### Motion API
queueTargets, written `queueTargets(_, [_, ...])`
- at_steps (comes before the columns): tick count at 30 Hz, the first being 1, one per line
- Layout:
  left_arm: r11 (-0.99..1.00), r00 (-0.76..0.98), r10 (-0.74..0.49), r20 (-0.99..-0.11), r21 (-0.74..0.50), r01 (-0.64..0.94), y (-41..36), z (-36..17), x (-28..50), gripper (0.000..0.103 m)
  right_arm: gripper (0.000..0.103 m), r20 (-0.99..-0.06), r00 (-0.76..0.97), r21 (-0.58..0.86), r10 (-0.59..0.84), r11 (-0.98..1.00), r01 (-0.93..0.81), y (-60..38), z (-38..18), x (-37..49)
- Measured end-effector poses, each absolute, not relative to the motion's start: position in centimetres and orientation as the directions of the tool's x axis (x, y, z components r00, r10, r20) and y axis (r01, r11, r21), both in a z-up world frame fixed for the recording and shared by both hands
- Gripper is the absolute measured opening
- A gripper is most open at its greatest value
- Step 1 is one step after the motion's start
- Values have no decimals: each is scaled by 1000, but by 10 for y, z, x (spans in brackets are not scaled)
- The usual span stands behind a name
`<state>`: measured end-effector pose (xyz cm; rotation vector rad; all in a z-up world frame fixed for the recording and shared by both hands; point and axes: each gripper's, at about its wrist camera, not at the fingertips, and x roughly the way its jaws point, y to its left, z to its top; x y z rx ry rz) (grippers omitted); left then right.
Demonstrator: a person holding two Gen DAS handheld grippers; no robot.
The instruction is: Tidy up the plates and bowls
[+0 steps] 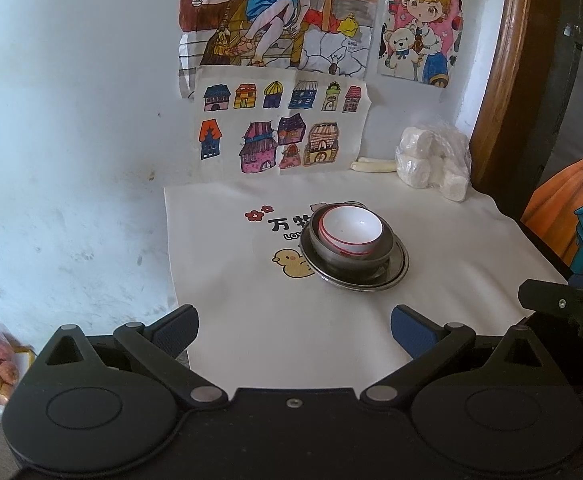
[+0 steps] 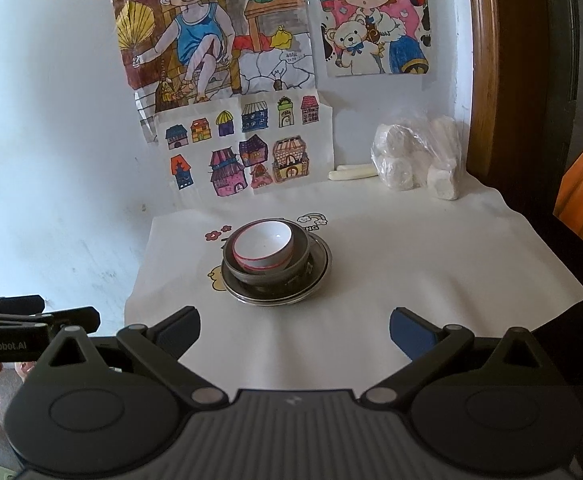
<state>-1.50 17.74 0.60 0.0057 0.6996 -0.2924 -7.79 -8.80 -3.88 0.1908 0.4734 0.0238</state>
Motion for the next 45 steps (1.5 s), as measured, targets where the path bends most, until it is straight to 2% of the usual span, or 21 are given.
queueTargets(45, [956, 728, -269, -631, -81, 283, 179, 9, -17, 102, 103, -447, 891, 183, 71, 983, 14, -90, -40, -84])
